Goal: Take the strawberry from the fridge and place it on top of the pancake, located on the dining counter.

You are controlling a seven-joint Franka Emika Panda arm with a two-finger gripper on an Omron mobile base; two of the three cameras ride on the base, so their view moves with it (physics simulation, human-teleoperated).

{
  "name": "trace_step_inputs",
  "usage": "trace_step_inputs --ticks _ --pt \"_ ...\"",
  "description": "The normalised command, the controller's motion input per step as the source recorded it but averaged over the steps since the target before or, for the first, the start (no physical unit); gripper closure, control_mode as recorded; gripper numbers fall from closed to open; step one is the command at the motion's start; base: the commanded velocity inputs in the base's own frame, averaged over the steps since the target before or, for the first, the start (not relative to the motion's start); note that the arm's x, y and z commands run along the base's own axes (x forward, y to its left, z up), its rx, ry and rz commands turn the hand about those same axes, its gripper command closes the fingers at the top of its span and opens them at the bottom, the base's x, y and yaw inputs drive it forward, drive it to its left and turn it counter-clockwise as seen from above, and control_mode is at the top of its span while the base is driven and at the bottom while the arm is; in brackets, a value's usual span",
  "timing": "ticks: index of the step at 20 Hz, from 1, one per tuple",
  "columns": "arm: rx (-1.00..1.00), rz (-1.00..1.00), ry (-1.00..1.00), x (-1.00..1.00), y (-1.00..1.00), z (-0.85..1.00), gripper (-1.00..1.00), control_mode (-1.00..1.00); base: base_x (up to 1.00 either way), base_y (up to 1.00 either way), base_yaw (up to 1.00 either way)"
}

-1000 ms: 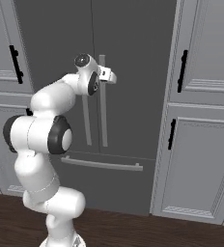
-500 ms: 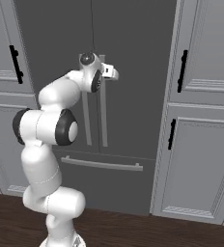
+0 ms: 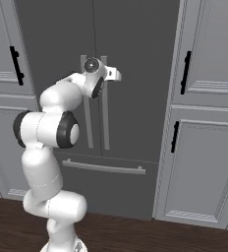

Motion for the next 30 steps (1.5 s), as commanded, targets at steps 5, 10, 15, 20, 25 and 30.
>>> trace_step_inputs --ticks 5,10,15,20,25,30 --pt "0.02 0.01 -0.08 0.14 0.00 -0.09 1.00 -1.00 0.00 0.00 0.00" --pt "0.01 0.00 0.03 -0.23 -0.16 0.00 1.00 -1.00 0.00 0.00 0.00" --pt "0.09 0.00 0.00 -0.93 -0.60 0.00 1.00 -1.00 0.00 0.00 0.00" --pt "0.10 0.00 0.00 -1.00 -0.81 0.00 1.00 -1.00 0.00 0.00 0.00" --pt "0.14 0.00 0.02 -0.85 -0.77 0.00 -1.00 -1.00 0.00 0.00 0.00" --pt "0.17 -0.01 0.12 -0.84 -0.88 0.05 -1.00 -1.00 0.00 0.00 0.00"
